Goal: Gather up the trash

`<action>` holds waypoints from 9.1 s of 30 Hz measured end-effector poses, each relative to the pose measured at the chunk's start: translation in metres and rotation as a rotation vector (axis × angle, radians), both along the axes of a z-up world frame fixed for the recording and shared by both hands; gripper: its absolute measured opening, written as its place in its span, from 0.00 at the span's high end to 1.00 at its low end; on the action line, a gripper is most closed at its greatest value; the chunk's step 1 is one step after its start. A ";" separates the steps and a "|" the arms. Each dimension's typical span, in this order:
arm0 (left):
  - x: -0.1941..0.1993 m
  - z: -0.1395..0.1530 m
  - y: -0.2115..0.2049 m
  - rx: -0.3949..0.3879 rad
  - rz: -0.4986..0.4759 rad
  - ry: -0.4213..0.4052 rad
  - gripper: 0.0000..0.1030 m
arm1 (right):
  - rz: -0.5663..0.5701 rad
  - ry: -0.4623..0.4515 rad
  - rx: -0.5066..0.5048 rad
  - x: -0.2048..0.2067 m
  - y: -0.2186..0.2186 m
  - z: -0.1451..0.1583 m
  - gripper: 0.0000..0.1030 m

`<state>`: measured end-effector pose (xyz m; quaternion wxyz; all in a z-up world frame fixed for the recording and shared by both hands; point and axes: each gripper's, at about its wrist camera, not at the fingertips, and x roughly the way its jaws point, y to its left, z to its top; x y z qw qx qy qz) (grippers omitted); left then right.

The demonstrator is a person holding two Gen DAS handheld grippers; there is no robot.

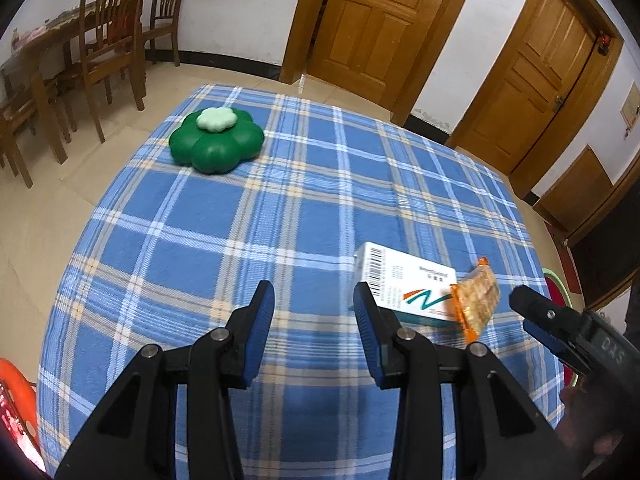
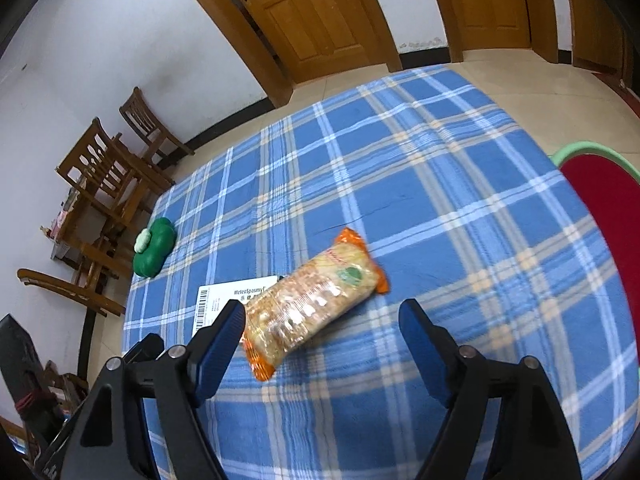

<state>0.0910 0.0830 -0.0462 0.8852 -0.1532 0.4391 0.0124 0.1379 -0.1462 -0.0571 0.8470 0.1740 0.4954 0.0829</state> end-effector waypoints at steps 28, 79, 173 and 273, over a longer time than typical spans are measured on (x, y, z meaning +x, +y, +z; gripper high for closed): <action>0.003 -0.021 -0.009 -0.030 -0.083 0.064 0.60 | 0.011 0.022 0.008 0.008 -0.007 -0.015 0.54; 0.090 -0.015 -0.128 0.083 -0.193 0.076 0.49 | -0.274 -0.063 -0.011 -0.073 -0.174 0.003 0.54; 0.026 0.027 -0.304 0.083 -0.593 -0.051 0.48 | -0.424 -0.172 -0.024 -0.126 -0.256 0.024 0.24; -0.067 0.075 -0.134 0.228 -0.174 -0.144 0.47 | -0.186 -0.300 -0.123 -0.159 -0.119 0.074 0.08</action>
